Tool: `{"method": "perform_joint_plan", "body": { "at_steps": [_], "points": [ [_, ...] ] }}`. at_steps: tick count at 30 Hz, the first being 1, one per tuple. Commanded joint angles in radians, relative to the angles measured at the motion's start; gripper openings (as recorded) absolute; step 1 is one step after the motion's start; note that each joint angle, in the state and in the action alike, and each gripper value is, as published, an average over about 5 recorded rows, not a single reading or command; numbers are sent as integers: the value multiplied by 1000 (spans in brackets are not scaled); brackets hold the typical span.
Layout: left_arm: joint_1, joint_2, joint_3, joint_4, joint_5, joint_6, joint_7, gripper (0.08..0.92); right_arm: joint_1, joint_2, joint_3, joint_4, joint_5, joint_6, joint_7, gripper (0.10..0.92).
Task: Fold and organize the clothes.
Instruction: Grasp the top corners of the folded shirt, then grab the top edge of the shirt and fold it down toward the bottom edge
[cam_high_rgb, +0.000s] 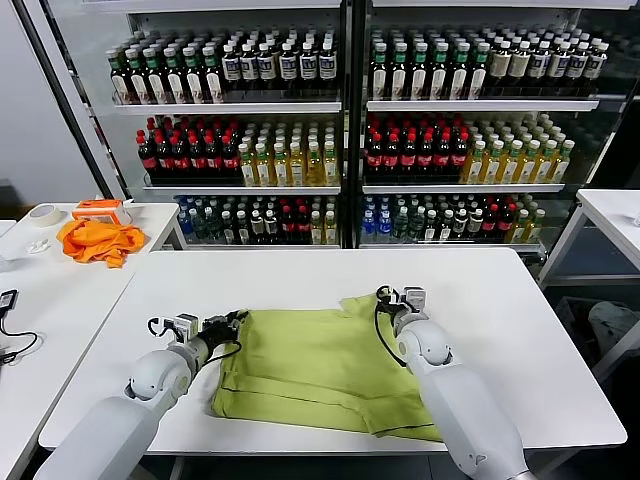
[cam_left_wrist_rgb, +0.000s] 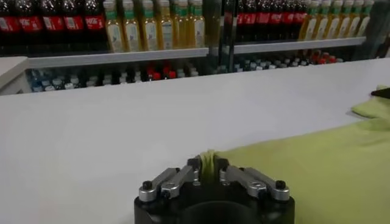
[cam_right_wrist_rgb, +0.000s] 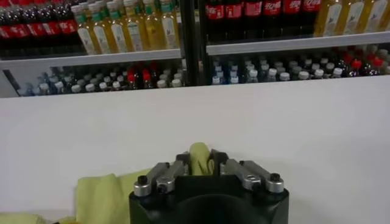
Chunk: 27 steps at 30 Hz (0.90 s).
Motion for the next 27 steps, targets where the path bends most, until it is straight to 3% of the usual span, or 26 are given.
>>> {"method": "perform_joint_plan", "body": {
  "at_steps": [1,6,17,27],
  "points": [
    [-5,7,-11,-23,-18,-36,20,115,-43,-18,12,118,-10,57,-5,138],
    [53,69,-25,-128,-36,-45,7,83,-109,-90,33,307,-41,67,-6,109],
    [358,170,-164,-361,-36,-89,3,83,-438,-174,99,642,-41,-20,48,109],
    [442,170,-200,-384,1,-111,3,83,-573,-190,140,720,-59,-24,70,109]
  ]
}}
